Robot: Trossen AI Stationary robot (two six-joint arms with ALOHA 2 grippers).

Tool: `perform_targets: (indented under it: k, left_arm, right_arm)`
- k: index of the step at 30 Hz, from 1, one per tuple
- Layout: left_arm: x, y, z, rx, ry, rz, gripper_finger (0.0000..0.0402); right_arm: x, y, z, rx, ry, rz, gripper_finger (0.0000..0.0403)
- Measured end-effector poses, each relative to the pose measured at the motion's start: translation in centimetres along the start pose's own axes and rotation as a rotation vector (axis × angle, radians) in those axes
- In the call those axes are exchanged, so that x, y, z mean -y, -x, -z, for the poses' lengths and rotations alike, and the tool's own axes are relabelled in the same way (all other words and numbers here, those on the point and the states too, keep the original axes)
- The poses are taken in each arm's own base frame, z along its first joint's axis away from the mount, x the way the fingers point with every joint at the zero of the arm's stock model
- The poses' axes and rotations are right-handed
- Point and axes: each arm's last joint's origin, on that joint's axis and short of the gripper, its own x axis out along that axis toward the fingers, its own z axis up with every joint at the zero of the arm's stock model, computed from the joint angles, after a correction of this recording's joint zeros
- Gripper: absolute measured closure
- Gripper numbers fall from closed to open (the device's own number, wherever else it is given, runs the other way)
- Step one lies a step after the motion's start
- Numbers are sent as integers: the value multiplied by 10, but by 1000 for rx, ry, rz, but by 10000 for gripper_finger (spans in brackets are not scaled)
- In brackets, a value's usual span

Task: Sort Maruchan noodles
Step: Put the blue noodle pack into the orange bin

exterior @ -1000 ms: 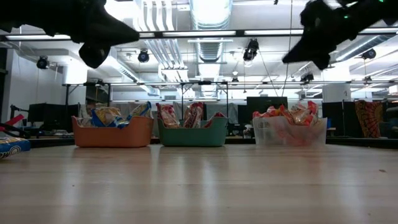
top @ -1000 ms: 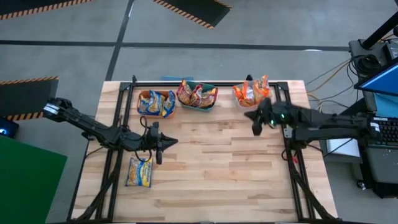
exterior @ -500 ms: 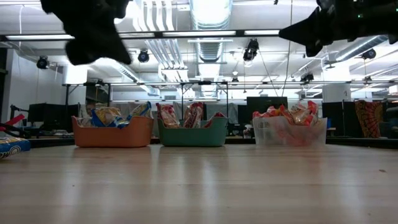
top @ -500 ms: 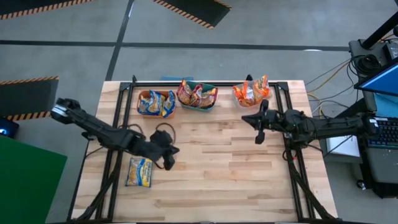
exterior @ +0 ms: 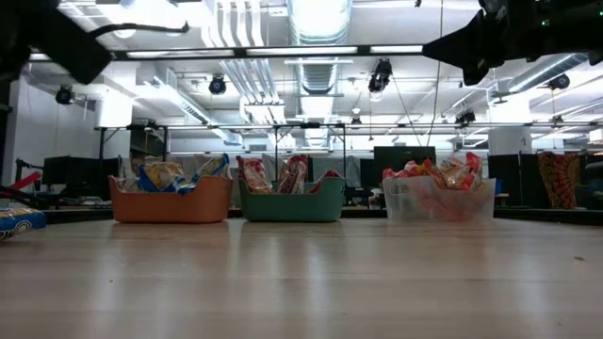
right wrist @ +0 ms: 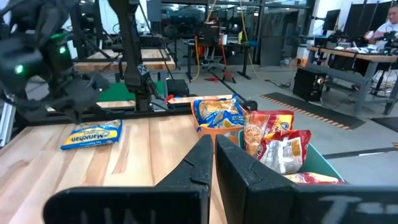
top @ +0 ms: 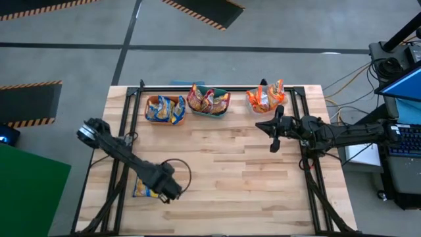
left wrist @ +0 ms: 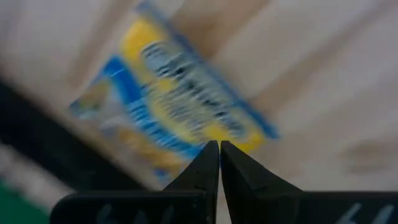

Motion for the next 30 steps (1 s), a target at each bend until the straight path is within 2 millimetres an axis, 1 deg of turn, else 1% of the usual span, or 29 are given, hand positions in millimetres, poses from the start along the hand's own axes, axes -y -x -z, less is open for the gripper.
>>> perform_targets:
  k: [3, 6, 10, 12, 13, 15, 17, 19, 20, 22, 24, 25, 27, 30]
  left_arm:
    - [-1, -13, 4, -26, 20, -166, 402]
    - [0, -30, 3, -40, 23, -247, 402]
    - [1, -45, 1, -48, 9, -273, 402]
    - [4, -48, -1, -25, -1, -253, 402]
    - [6, -47, -3, 22, -21, -229, 402]
    - [14, -42, -12, 213, -54, -172, 402]
    - [22, -26, -21, 466, -88, -130, 402]
    - [26, -7, -24, 610, -175, -134, 402]
    - [28, 2, -24, 639, -226, -132, 402]
    - [28, 21, -20, 648, -279, -100, 402]
    - [20, 37, -15, 594, -258, -65, 402]
    - [14, 41, -11, 549, -229, -57, 402]
    - [5, 41, -2, 448, -153, -68, 402]
    - [-7, 28, 12, 330, -45, -100, 402]
  right_arm:
    - [0, 0, 0, 0, -1, 0, 394]
    - [0, 0, 0, 1, -7, 0, 394]
    - [0, 0, 0, 2, -7, 0, 394]
    - [0, 0, 0, 2, -7, 0, 394]
    - [0, 0, 0, 2, -4, 0, 394]
    - [0, 0, 0, 2, 1, 1, 394]
    - [0, 0, -1, 2, 1, 3, 394]
    - [0, 0, -1, 2, 0, 5, 394]
    - [0, 0, -1, 2, 0, 5, 394]
    - [0, 0, -1, 2, 0, 6, 394]
    - [0, 0, -1, 1, 1, 6, 394]
    - [0, 0, 0, 1, 2, 7, 394]
    - [0, 0, -1, 1, 9, 7, 394]
    - [0, 0, 0, 0, 11, 7, 394]
